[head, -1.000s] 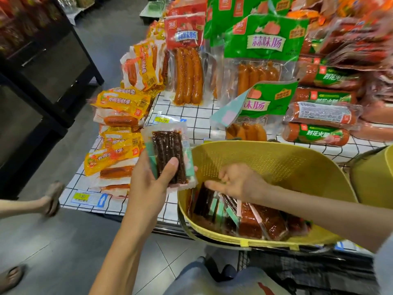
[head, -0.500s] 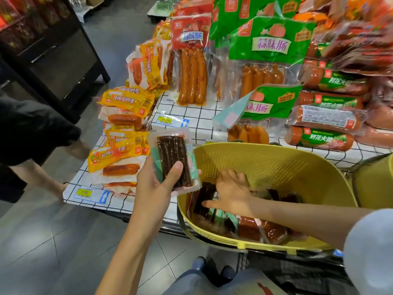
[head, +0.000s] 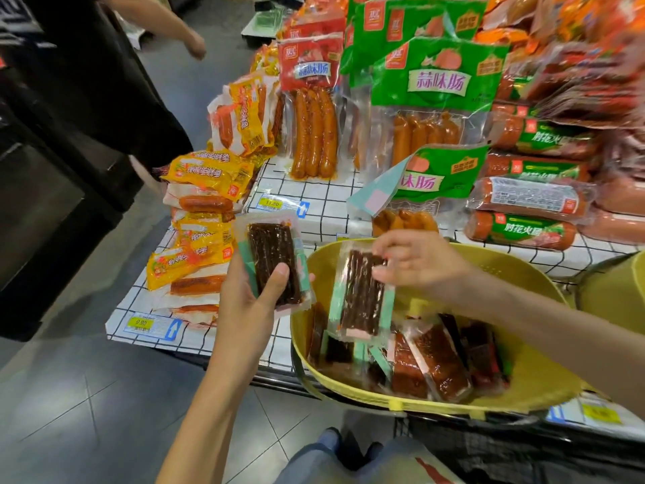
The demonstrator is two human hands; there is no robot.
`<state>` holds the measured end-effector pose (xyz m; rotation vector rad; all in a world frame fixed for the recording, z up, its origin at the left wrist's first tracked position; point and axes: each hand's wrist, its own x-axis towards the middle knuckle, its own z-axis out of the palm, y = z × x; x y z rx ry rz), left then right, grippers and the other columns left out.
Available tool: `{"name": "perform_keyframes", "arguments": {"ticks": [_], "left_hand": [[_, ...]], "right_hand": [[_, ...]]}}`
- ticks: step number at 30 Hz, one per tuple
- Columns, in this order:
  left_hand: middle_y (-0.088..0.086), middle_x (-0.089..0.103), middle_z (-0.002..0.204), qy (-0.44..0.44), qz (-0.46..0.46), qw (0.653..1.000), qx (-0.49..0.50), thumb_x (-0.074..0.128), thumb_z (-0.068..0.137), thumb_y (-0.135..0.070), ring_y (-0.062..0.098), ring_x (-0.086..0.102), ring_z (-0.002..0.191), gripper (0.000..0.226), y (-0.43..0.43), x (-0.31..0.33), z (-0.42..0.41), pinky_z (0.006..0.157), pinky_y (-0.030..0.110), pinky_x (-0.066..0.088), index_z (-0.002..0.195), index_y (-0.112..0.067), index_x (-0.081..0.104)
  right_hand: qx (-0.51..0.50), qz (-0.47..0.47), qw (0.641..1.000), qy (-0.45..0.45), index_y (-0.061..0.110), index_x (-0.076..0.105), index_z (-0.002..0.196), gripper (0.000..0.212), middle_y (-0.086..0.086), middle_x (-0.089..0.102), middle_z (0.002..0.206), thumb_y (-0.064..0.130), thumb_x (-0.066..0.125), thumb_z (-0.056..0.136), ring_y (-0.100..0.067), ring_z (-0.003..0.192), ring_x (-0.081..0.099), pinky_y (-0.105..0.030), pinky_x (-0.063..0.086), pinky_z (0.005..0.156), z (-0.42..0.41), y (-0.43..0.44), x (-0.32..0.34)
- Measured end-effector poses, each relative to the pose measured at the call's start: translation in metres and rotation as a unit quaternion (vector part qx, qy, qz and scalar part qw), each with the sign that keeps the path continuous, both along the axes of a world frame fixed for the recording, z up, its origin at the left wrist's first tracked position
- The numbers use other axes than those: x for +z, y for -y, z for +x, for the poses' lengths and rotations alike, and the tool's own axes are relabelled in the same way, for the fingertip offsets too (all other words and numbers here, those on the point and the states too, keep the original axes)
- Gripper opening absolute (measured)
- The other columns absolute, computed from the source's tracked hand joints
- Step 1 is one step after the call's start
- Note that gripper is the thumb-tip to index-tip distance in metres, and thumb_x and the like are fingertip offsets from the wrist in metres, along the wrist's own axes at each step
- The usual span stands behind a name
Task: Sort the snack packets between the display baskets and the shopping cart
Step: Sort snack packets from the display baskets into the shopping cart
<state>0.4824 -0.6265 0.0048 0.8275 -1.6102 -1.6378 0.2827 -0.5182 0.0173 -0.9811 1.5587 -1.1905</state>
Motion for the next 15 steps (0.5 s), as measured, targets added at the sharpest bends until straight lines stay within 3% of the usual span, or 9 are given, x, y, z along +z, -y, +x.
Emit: {"name": "perform_keyframes", "arguments": {"ticks": [2, 5, 8, 10, 11, 13, 14, 15], "left_hand": [[-0.007, 0.072, 0.103, -0.008, 0.043, 0.998, -0.051, 0.054, 0.093, -0.02, 0.008, 0.07, 0.095, 0.028, -0.004, 0.002, -0.005, 0.065, 0.021, 0.058, 0.121, -0.017, 0.057], [-0.002, 0.072, 0.108, 0.016, 0.084, 0.987, -0.139, 0.063, 0.082, -0.044, 0.018, 0.07, 0.099, 0.035, -0.013, 0.003, -0.016, 0.069, 0.035, 0.06, 0.113, -0.028, 0.064], [0.004, 0.073, 0.103, 0.023, 0.078, 0.99, -0.116, 0.071, 0.074, -0.027, 0.023, 0.072, 0.09, 0.045, -0.015, 0.001, -0.021, 0.062, 0.035, 0.06, 0.116, -0.014, 0.059], [0.011, 0.073, 0.102, 0.01, 0.099, 0.992, -0.082, 0.07, 0.075, -0.021, 0.029, 0.073, 0.087, 0.044, -0.009, -0.001, -0.018, 0.064, 0.037, 0.06, 0.117, -0.011, 0.059], [0.012, 0.073, 0.102, 0.001, 0.108, 0.992, -0.071, 0.069, 0.077, -0.019, 0.031, 0.073, 0.086, 0.042, -0.007, -0.001, -0.016, 0.065, 0.039, 0.06, 0.116, -0.01, 0.058], [0.011, 0.074, 0.101, -0.006, 0.112, 0.992, -0.065, 0.067, 0.079, -0.016, 0.034, 0.072, 0.085, 0.037, -0.002, -0.001, -0.013, 0.066, 0.042, 0.06, 0.115, -0.011, 0.059], [0.01, 0.074, 0.101, -0.006, 0.114, 0.991, -0.067, 0.067, 0.08, -0.015, 0.035, 0.072, 0.086, 0.036, -0.002, -0.002, -0.012, 0.067, 0.044, 0.06, 0.115, -0.011, 0.059], [0.01, 0.073, 0.102, -0.006, 0.116, 0.991, -0.068, 0.067, 0.081, -0.015, 0.035, 0.072, 0.087, 0.036, -0.002, -0.002, -0.011, 0.068, 0.045, 0.06, 0.115, -0.012, 0.059]], "right_hand": [[0.004, -0.048, 0.998, 0.034, 0.014, 0.062, 0.091, 0.027, -0.003, 0.074, 0.085, 0.013, 0.075, 0.068, -0.015, 0.079, 0.071, -0.019, 0.054, 0.067, -0.004, 0.001, 0.016], [-0.025, -0.065, 0.997, -0.013, 0.017, 0.064, 0.083, 0.029, 0.005, 0.066, 0.062, 0.025, 0.079, 0.06, -0.007, 0.058, 0.062, -0.015, 0.051, 0.056, 0.008, 0.019, 0.016], [-0.098, -0.072, 0.985, -0.124, 0.022, 0.061, 0.069, 0.03, 0.001, 0.06, 0.05, 0.05, 0.07, 0.065, -0.004, 0.041, 0.051, -0.015, 0.042, 0.042, 0.013, 0.024, -0.003], [-0.066, 0.013, 0.965, -0.254, 0.021, 0.06, 0.071, 0.037, 0.0, 0.062, 0.055, 0.056, 0.057, 0.079, -0.005, 0.043, 0.054, -0.022, 0.044, 0.04, 0.003, 0.012, -0.025], [-0.002, 0.102, 0.943, -0.318, 0.016, 0.061, 0.077, 0.041, -0.002, 0.065, 0.065, 0.056, 0.053, 0.084, -0.011, 0.053, 0.06, -0.029, 0.05, 0.046, -0.002, 0.005, -0.039], [0.153, 0.256, 0.852, -0.43, 0.008, 0.055, 0.08, 0.051, -0.009, 0.062, 0.083, 0.059, 0.052, 0.086, -0.023, 0.074, 0.062, -0.035, 0.054, 0.066, -0.008, -0.008, -0.068], [0.209, 0.286, 0.813, -0.462, 0.008, 0.05, 0.078, 0.052, -0.008, 0.056, 0.084, 0.059, 0.053, 0.085, -0.024, 0.078, 0.058, -0.033, 0.051, 0.069, -0.008, -0.012, -0.079], [0.232, 0.293, 0.798, -0.473, 0.008, 0.048, 0.08, 0.05, -0.006, 0.051, 0.086, 0.058, 0.055, 0.085, -0.022, 0.082, 0.054, -0.032, 0.049, 0.071, -0.005, -0.014, -0.087]]}}
